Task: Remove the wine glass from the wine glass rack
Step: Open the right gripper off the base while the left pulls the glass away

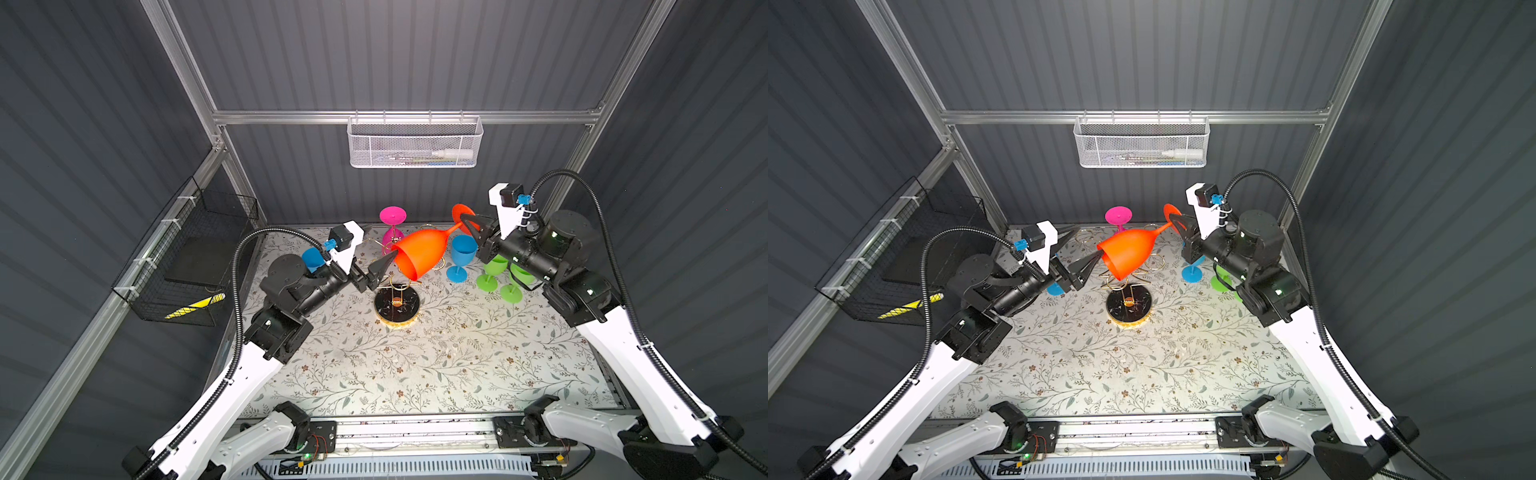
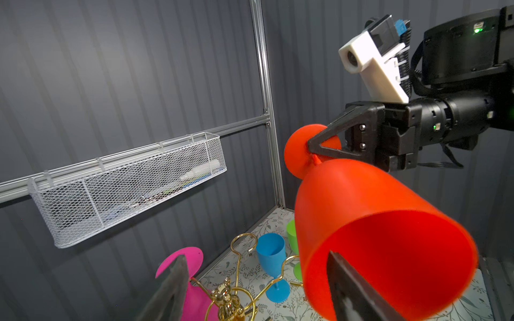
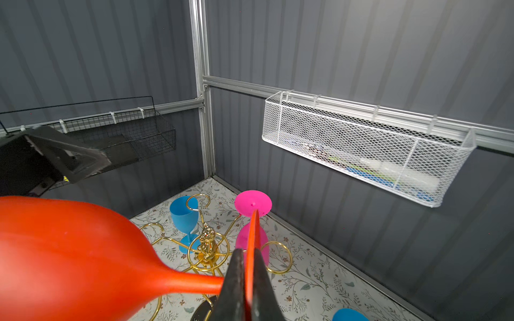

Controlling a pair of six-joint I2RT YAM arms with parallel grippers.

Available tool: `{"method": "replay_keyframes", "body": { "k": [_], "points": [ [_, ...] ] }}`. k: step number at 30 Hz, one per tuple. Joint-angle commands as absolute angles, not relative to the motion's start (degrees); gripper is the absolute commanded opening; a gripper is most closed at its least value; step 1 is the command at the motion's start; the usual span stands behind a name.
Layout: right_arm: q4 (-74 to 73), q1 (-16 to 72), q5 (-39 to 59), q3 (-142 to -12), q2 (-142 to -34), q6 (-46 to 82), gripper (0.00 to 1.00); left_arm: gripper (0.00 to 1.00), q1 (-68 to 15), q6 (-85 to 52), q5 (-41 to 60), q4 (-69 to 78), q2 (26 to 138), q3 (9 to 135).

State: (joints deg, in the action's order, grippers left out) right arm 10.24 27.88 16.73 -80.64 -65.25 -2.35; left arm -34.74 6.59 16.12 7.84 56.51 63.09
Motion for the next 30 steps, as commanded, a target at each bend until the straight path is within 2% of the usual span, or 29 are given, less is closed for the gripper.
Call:
{"method": "replay_keyframes", "body": {
  "k": [1, 4, 11, 12, 15, 17, 20, 25, 28, 30],
  "points": [
    [6.49, 27.86, 22.89, -79.85, -64.53, 0.22, 0.0, 0.79, -34.63, 5.89, 18.03, 9.05, 57.51, 64.67],
    [5.05, 27.91, 25.37, -78.86, -64.53, 1.5, 0.0, 0.71, -34.63, 5.8, 17.86, 8.71, 58.65, 65.48],
    [3.79, 28.74, 27.5, -77.31, -64.51, 3.68, 0.0, 0.43, -34.63, 6.39, 20.83, 9.04, 59.81, 66.34],
    [3.7, 29.01, 27.6, -77.05, -64.51, 3.77, 0.0, 0.37, -34.63, 6.58, 21.51, 8.97, 59.98, 66.44],
    [2.88, 29.39, 27.99, -76.48, -64.51, 4.58, 0.0, 0.02, -34.63, 6.86, 22.26, 8.66, 60.05, 67.13],
    [2.0, 29.41, 28.38, -76.08, -64.56, 5.41, 0.01, 0.0, -34.63, 6.47, 21.52, 9.03, 59.87, 67.06],
    [1.23, 29.4, 28.41, -75.7, -64.51, 6.32, 0.12, 0.0, -34.58, 6.2, 19.95, 9.16, 58.92, 66.88],
    [1.22, 29.44, 26.09, -75.87, -64.52, 6.77, 0.43, 0.0, -34.63, 5.91, 17.15, 6.91, 56.63, 67.35],
    [1.46, 29.27, 23.79, -75.74, -64.51, 6.79, 0.59, 0.0, -34.63, 5.41, 15.97, 4.32, 54.92, 68.3],
    [1.15, 28.94, 21.93, -75.11, -61.96, 6.9, 0.66, 0.0, -34.63, 5.19, 14.86, 0.97, 53.84, 69.85]
  ]
}}
